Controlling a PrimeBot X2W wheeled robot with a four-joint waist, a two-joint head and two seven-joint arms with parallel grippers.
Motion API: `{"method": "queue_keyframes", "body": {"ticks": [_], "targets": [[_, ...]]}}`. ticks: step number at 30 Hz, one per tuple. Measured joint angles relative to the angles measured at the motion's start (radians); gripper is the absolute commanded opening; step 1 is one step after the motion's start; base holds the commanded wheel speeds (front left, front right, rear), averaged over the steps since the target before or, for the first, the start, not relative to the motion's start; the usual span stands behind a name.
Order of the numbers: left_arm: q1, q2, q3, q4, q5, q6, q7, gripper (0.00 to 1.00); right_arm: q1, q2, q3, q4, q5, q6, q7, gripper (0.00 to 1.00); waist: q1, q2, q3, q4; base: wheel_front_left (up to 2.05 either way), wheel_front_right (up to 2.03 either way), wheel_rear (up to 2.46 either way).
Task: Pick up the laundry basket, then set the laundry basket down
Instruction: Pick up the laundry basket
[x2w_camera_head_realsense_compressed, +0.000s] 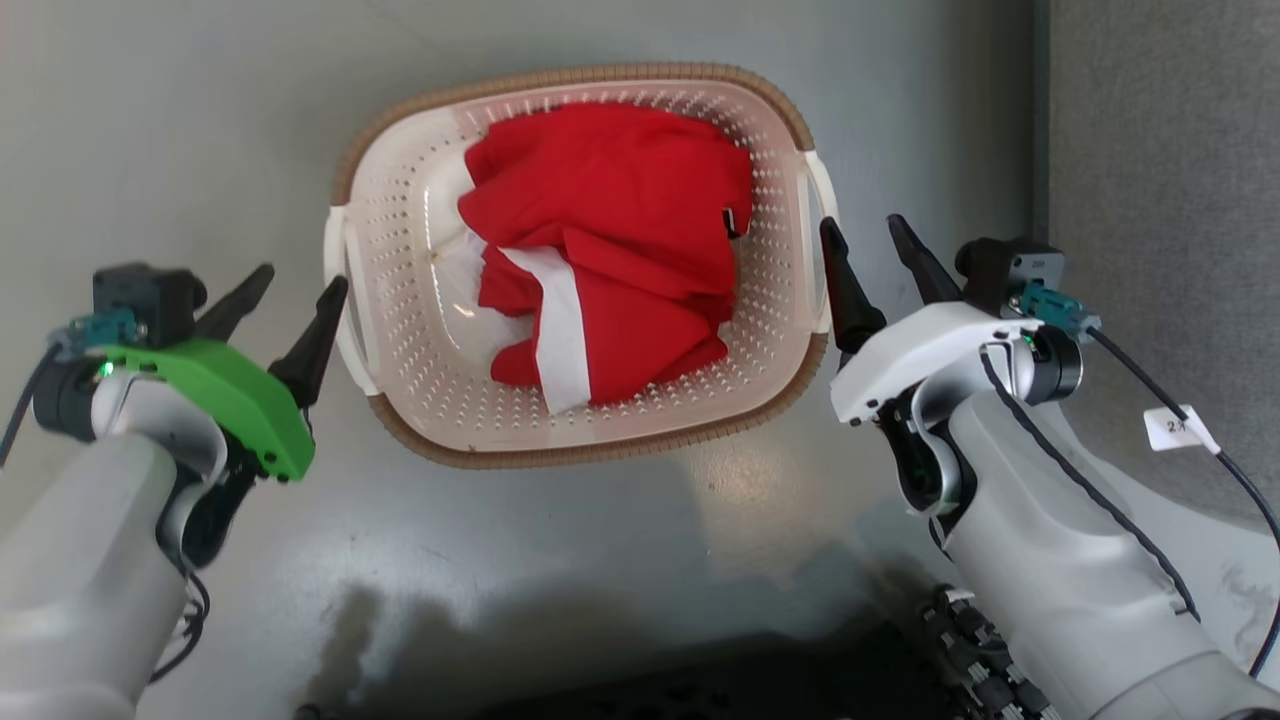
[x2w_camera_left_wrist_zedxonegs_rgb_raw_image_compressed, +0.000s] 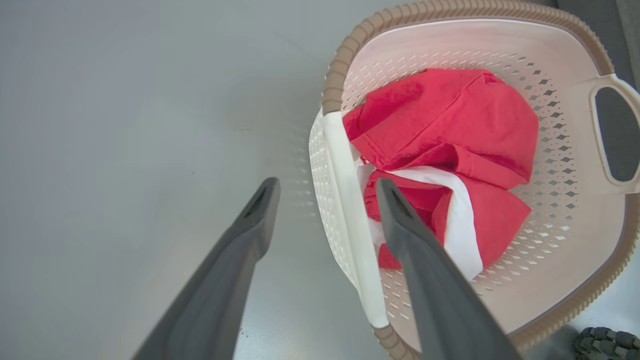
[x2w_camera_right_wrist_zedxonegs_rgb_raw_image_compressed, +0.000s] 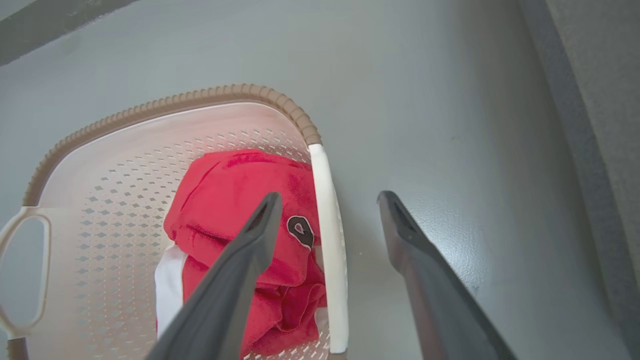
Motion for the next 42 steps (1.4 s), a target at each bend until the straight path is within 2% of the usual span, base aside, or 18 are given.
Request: {"method": "queue_keyframes", "body": {"ticks": [13, 22, 23, 26, 27, 28, 29, 31, 32, 42], "targets": [[-0.117, -0.001, -0.07, 0.06, -0.056, -0.004, 0.045, 1.0, -0.11, -0.001, 0.072, 0.077, 0.064, -0.002, 0.0, 1.0, 0.0, 0.0, 0.104, -0.007, 0.0, 0.0, 0.0], [-0.158, -0.004, -0.138, 0.078, -0.084, -0.004, 0.062, 1.0, -0.157, -0.002, 0.105, 0.111, 0.104, -0.01, 0.0, 1.0, -0.0001, 0.0, 0.137, 0.001, 0.0, 0.0, 0.0], [-0.162, -0.005, -0.144, 0.083, -0.092, -0.004, 0.062, 1.0, -0.162, -0.002, 0.109, 0.114, 0.112, -0.01, 0.0, 0.97, -0.0001, 0.0, 0.139, 0.002, 0.0, 0.0, 0.0], [-0.174, -0.008, -0.161, 0.091, -0.11, -0.004, 0.062, 1.0, -0.174, -0.002, 0.118, 0.123, 0.125, -0.01, 0.0, 0.49, -0.0001, 0.0, 0.141, 0.005, 0.0, 0.0, 0.0], [-0.177, -0.008, -0.169, 0.093, -0.113, -0.004, 0.062, 1.0, -0.179, -0.002, 0.121, 0.126, 0.128, -0.01, 0.0, 0.4, -0.0001, 0.0, 0.141, 0.005, 0.0, 0.0, 0.0], [-0.181, -0.009, -0.175, 0.095, -0.117, -0.004, 0.063, 0.89, -0.183, -0.003, 0.124, 0.128, 0.129, -0.01, 0.0, 0.27, -0.0001, 0.0, 0.142, 0.006, 0.0, 0.0, 0.0], [-0.184, -0.009, -0.179, 0.097, -0.119, -0.004, 0.066, 0.74, -0.186, -0.003, 0.128, 0.13, 0.134, -0.01, 0.0, 0.21, -0.0001, 0.0, 0.142, 0.007, 0.0, 0.0, 0.0], [-0.187, -0.009, -0.19, 0.098, -0.125, -0.004, 0.067, 0.09, -0.191, -0.002, 0.14, 0.132, 0.135, -0.009, -0.002, 0.0, -0.0001, 0.0, 0.142, 0.008, 0.0, 0.0, 0.0], [-0.189, -0.01, -0.197, 0.099, -0.126, -0.004, 0.067, 0.0, -0.196, -0.004, 0.145, 0.133, 0.135, -0.009, -0.003, 0.0, -0.0001, 0.0, 0.142, 0.008, 0.0, 0.0, 0.0], [-0.208, -0.013, -0.245, 0.138, -0.169, 0.001, 0.065, 0.0, -0.202, 0.006, 0.178, 0.158, 0.156, -0.009, -0.01, 0.0, -0.0001, 0.0, 0.122, 0.01, 0.0, 0.0, 0.0]]}}
